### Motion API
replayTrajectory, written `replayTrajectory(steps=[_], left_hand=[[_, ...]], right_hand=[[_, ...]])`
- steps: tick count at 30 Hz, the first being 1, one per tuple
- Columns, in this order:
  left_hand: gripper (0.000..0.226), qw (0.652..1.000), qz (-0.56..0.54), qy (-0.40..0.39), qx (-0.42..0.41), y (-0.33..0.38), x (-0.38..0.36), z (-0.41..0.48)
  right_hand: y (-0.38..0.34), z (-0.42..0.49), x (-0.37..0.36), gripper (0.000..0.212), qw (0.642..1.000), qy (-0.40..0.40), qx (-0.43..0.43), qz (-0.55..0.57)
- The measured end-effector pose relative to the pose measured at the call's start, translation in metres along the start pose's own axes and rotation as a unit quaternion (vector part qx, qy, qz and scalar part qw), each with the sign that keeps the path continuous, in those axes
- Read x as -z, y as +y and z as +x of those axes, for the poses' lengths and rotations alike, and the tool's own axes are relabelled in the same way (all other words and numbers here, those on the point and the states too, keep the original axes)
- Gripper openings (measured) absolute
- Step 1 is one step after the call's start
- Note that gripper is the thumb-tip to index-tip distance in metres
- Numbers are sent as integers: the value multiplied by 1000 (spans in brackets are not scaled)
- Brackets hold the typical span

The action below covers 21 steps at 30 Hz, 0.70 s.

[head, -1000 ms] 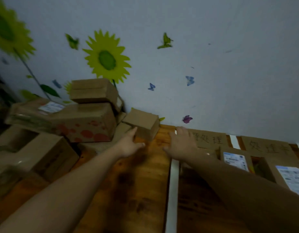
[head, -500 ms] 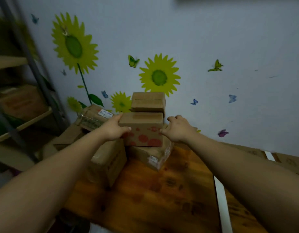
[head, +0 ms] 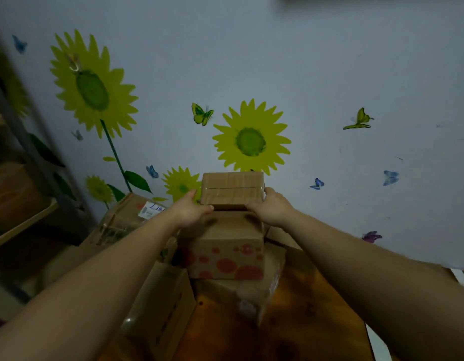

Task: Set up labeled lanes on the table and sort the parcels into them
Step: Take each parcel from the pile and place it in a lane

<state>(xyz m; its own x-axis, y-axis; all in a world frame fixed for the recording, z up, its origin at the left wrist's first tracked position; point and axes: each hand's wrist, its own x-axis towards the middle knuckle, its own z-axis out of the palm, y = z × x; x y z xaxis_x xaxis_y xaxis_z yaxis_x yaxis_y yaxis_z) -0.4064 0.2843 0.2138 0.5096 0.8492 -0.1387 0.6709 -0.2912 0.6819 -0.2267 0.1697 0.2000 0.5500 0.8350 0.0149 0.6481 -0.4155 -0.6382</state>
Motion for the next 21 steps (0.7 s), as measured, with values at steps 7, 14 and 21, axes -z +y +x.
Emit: replayTrajectory(steps=[7,14,21], left_hand=[[86,995,-94,4,41,-8,-20,67],[45,962,-270,49,11,3,-13,72],[37,941,-335,50,4,-2,26,21]], right_hand=[[13,59,-21,68,988,1,-78,130],[2,53,-13,64,984,56,-26,164],[-33,-6,2,46,968,114,-17,221]])
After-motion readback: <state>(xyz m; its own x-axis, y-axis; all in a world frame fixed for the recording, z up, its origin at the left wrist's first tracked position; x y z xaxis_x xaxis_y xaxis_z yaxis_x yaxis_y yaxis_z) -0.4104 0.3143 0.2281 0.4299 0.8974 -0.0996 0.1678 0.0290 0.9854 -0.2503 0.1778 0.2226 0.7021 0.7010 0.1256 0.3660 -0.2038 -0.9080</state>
